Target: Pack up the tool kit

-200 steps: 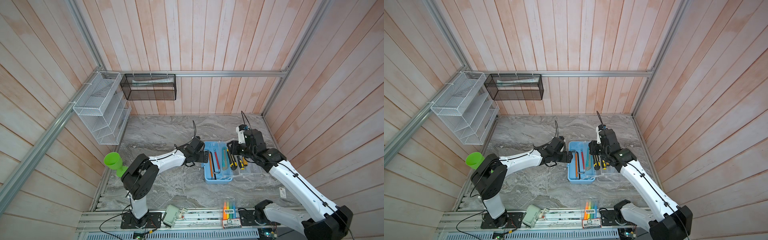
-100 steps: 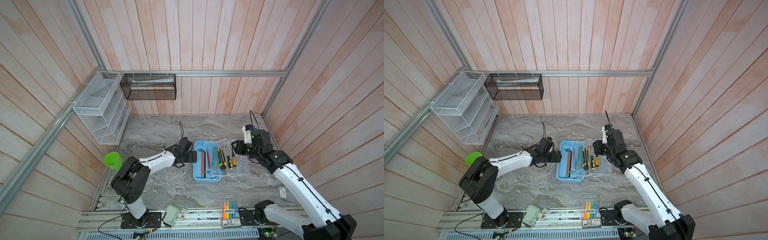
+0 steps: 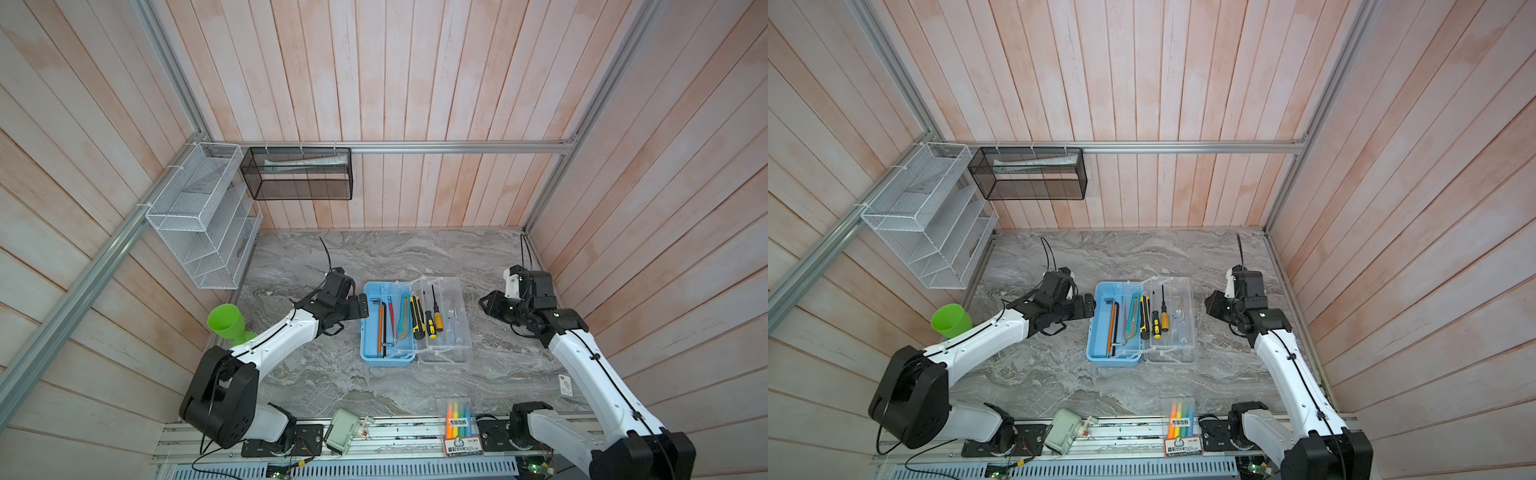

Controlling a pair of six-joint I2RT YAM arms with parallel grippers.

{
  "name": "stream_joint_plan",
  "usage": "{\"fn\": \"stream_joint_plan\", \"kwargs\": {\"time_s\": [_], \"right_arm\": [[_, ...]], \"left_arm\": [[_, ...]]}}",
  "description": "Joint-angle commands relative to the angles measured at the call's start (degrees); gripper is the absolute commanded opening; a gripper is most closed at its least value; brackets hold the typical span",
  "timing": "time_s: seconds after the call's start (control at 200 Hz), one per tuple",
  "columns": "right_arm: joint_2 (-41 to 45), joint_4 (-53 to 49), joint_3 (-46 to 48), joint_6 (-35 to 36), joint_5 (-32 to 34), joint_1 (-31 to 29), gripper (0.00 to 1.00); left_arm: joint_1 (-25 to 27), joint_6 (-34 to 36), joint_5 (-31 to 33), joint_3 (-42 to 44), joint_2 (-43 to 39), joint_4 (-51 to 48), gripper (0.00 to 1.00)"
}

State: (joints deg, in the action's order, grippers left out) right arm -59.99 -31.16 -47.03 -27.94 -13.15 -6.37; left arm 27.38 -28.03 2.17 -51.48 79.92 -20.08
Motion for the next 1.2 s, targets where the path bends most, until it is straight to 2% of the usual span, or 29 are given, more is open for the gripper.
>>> {"fn": "stream_joint_plan", "kwargs": {"time_s": [0.0,0.05,0.15,0.2,0.255,0.285,0.435,0.555,0.705,0.875,1.12,1.195], "right_arm": [[-1.18,4.00,3.17,-1.06,-3.26,0.39,0.26],[-1.97,5.57,4.63,-0.98,-4.35,0.39,0.20],[-2.91,10.17,7.63,-1.32,-5.76,0.40,0.15],[-3.52,12.80,9.07,-1.67,-6.16,0.48,0.13],[-4.82,13.94,9.59,-1.46,-6.60,0.44,0.10],[-5.52,13.97,9.63,-1.22,-6.80,0.48,0.10],[-9.22,14.11,9.74,0.17,-8.03,0.57,0.09],[-10.95,16.06,11.24,0.08,-7.97,0.64,0.07],[-13.26,17.91,12.24,0.34,-9.71,0.58,0.05],[-16.13,19.09,12.68,1.12,-9.21,0.58,0.05],[-18.95,22.81,12.93,2.10,-12.89,0.61,0.04],[-20.26,24.32,13.17,2.69,-16.22,0.57,0.03]], "left_arm": [[-1.45,0.36,1.01,0.02,-3.34,1.19,0.96],[-2.64,1.06,-0.65,1.89,-4.10,2.56,0.84],[-4.23,2.88,-3.01,4.90,-3.29,4.21,0.46],[-4.48,3.77,-4.06,5.25,-1.80,3.88,0.23],[-4.52,4.92,-5.51,5.21,-0.16,3.61,0.06],[-4.52,5.48,-6.30,5.22,0.72,3.76,0.00],[-4.61,5.73,-11.24,6.32,2.73,7.34,0.00],[-4.61,5.82,-9.82,5.93,3.85,7.69,0.00],[-4.57,5.27,-13.16,5.77,4.74,8.65,0.00],[-3.94,4.70,-13.11,6.35,5.65,9.63,0.00],[-2.17,5.19,-14.14,5.38,7.65,10.40,0.00],[-1.98,4.92,-15.62,5.67,7.72,11.67,0.00]]}}
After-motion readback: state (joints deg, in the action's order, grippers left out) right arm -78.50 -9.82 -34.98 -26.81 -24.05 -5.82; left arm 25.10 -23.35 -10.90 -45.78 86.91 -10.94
